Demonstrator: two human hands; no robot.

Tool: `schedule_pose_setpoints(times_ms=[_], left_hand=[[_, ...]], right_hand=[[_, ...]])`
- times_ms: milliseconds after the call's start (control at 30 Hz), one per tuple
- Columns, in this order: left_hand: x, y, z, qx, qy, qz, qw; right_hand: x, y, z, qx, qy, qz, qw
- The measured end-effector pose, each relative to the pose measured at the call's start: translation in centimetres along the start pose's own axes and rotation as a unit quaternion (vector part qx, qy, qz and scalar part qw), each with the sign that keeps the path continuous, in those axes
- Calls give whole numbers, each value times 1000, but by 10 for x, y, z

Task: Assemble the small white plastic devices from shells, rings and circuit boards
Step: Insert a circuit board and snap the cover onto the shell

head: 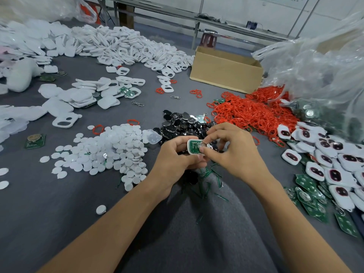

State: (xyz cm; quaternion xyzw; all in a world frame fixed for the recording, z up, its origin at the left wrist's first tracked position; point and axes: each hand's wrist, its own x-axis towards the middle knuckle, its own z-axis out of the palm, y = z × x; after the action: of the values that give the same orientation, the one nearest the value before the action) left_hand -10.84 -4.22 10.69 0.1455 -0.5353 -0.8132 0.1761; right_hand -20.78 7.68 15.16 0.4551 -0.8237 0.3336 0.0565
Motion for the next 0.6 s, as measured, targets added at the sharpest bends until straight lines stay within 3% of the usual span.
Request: schedule_pose_setpoints(times_ms=[600], left_hand=[[0, 2, 3, -9, 18, -12, 1000]], right_hand=[[0, 2, 0, -3, -7, -5, 1000]])
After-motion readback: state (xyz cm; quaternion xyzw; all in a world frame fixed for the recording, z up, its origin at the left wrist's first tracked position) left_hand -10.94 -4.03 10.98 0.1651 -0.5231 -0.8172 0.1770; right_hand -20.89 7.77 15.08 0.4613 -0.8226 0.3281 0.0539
